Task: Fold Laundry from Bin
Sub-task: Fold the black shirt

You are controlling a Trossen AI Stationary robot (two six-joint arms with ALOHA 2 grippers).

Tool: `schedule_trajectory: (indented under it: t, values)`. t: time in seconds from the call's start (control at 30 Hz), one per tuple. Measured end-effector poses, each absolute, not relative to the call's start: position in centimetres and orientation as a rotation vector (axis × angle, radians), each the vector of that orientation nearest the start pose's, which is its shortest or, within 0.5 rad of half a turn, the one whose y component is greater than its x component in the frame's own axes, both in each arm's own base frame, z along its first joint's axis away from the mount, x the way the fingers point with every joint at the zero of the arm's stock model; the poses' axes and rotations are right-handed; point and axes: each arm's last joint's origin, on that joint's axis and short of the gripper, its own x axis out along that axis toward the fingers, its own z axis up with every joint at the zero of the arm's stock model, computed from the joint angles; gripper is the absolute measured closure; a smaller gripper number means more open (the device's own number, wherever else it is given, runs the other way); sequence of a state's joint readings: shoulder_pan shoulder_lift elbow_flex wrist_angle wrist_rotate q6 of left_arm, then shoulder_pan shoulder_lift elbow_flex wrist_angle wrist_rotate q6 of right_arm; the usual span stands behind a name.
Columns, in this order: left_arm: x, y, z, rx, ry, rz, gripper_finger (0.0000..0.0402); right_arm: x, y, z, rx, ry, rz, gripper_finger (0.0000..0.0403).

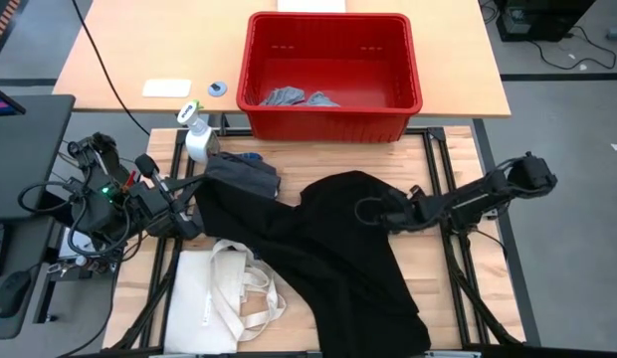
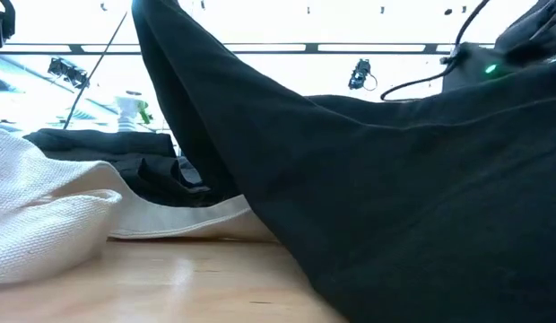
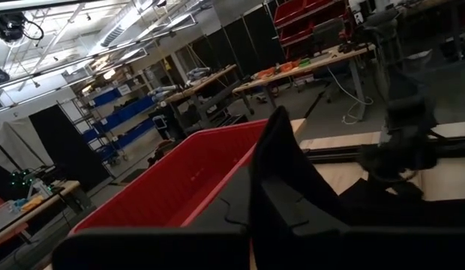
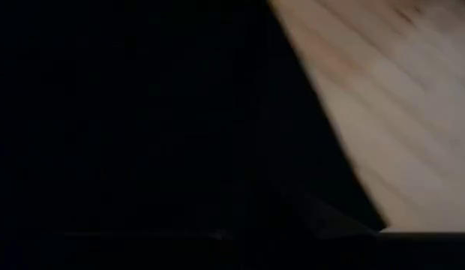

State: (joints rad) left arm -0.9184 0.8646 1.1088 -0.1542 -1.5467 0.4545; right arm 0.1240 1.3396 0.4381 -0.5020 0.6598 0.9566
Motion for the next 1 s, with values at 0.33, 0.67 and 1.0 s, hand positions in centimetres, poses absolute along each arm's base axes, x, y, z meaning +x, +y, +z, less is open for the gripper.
schedule_trajectory:
  t: [0.33,0.67,1.0]
  values:
    - [10.8,-9.4,42.8,0.354,0.113,0.622,0.0388,16.4,-7.6,11.0,0.27,0.979,-1.182,0.0378]
    - [10.8,-9.4,42.8,0.355,0.113,0.622,0.0388,17.9,-10.1,14.2,0.438,0.857,-0.848,0.0388]
    - [10.8,-9.4,42.8,0.328,0.105,0.623,0.0388,16.7,-6.7,13.3,0.636,1.143,-0.619,0.0387]
